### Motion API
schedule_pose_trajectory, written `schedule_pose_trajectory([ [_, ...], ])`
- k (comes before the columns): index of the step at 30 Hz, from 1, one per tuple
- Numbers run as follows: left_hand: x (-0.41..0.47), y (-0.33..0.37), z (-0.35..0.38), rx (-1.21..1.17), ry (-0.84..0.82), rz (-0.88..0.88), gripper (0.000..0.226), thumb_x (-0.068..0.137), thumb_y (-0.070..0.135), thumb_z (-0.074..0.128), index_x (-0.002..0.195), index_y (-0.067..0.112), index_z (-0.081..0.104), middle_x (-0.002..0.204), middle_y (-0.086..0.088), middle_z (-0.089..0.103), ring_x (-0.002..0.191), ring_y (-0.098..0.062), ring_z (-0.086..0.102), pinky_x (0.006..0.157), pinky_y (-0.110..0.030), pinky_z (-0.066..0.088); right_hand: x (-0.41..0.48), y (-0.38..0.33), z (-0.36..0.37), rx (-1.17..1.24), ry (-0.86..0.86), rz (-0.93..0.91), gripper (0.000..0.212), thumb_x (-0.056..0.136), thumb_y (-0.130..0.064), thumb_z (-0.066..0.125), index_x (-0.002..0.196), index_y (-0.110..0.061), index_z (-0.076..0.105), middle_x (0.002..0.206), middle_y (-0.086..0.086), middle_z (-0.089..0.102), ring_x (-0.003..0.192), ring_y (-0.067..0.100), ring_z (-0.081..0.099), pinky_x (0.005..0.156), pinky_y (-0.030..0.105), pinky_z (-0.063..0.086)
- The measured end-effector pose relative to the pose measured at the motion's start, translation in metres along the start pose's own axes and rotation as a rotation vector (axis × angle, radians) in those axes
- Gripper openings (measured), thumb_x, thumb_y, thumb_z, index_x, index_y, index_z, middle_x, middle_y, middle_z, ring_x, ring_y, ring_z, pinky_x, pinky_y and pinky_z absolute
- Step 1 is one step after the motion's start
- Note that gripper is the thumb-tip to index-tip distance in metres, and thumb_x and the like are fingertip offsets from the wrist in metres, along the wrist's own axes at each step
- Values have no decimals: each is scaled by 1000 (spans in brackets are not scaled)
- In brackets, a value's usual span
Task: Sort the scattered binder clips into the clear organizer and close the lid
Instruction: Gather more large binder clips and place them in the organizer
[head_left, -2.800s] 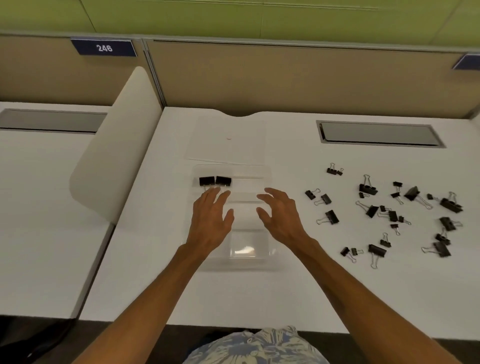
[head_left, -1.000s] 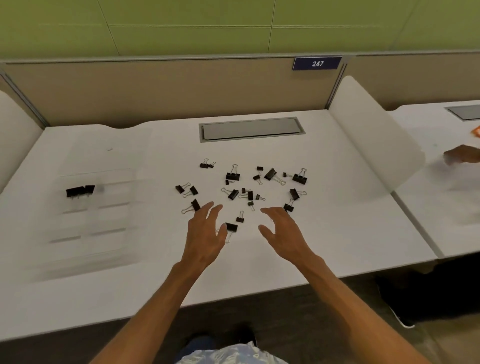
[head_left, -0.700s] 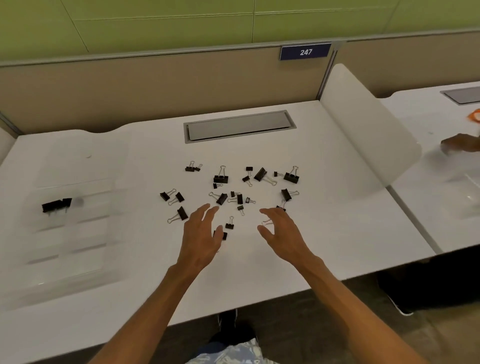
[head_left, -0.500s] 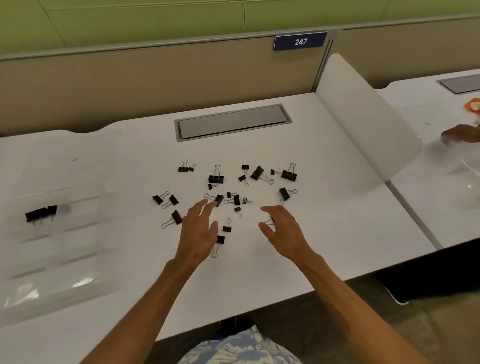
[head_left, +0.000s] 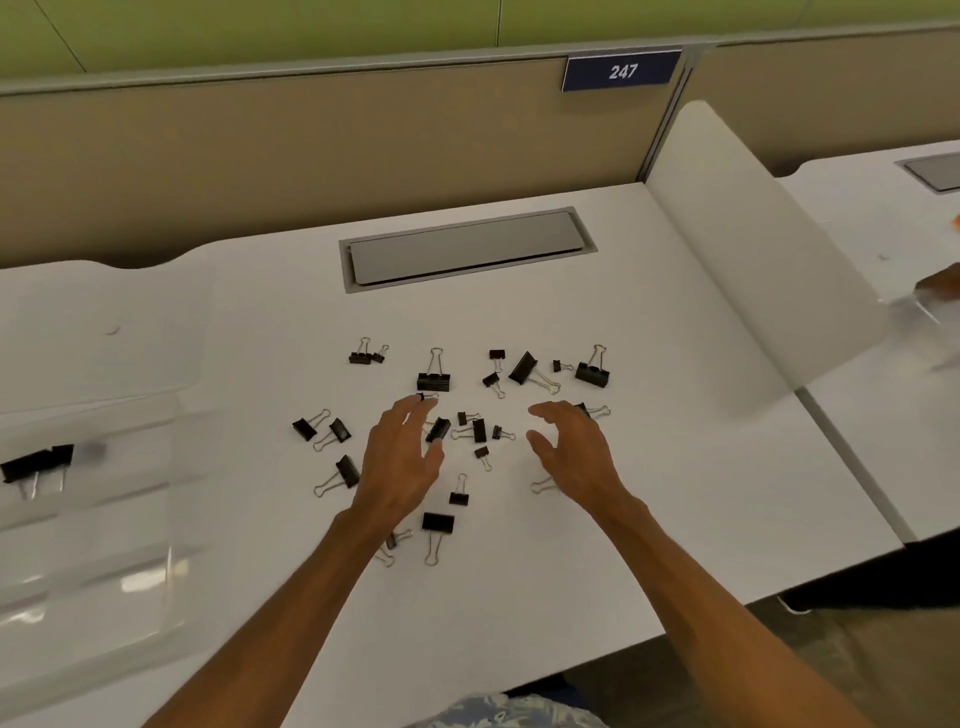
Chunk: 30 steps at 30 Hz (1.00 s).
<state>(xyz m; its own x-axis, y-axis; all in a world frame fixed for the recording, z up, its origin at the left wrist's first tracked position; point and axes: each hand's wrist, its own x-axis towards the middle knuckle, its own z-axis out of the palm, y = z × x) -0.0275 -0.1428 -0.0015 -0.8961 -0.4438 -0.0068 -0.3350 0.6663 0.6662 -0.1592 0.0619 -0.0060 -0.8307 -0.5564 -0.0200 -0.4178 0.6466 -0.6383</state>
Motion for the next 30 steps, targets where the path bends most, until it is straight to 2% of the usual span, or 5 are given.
schedule_pose_trajectory([
  [7, 23, 5, 8, -5, 28, -53, 50, 94, 20, 60, 141, 16, 46, 147, -3, 43, 132, -22, 43, 112, -39, 34, 75, 14, -1, -129, -56, 46, 49, 89, -24, 69, 133, -10, 55, 129, 12, 58, 122, 29, 49, 103, 44, 41],
  [14, 42, -6, 9, 15, 45, -155, 51, 94, 20, 59, 142, 17, 44, 148, -3, 42, 131, -21, 43, 111, -37, 34, 128, 21, 4, -328, -205, -73, 59, 89, -24, 69, 142, -15, 45, 141, 11, 47, 127, 28, 43, 104, 42, 35],
  [21, 58, -13, 13, 37, 49, -213, 50, 93, 18, 58, 141, 15, 46, 150, -7, 39, 135, -25, 40, 112, -46, 33, 143, 27, 13, -429, -229, -127, 45, 91, -29, 65, 133, -18, 54, 129, 7, 53, 120, 25, 45, 99, 42, 30],
  [27, 79, -11, 17, 72, 84, -290, 50, 93, 27, 61, 138, 12, 47, 148, -8, 39, 132, -24, 42, 112, -42, 33, 142, 27, 15, -264, -78, -139, 43, 84, -23, 74, 124, -14, 62, 120, 7, 54, 105, 24, 54, 94, 41, 36],
  [30, 92, -7, 21, 195, 94, -311, 53, 91, 40, 61, 134, 12, 49, 135, -8, 49, 121, -23, 48, 104, -38, 34, 133, 16, 9, 4, -26, -87, 39, 82, -20, 78, 118, -14, 64, 121, 3, 47, 78, 15, 58, 76, 23, 51],
])
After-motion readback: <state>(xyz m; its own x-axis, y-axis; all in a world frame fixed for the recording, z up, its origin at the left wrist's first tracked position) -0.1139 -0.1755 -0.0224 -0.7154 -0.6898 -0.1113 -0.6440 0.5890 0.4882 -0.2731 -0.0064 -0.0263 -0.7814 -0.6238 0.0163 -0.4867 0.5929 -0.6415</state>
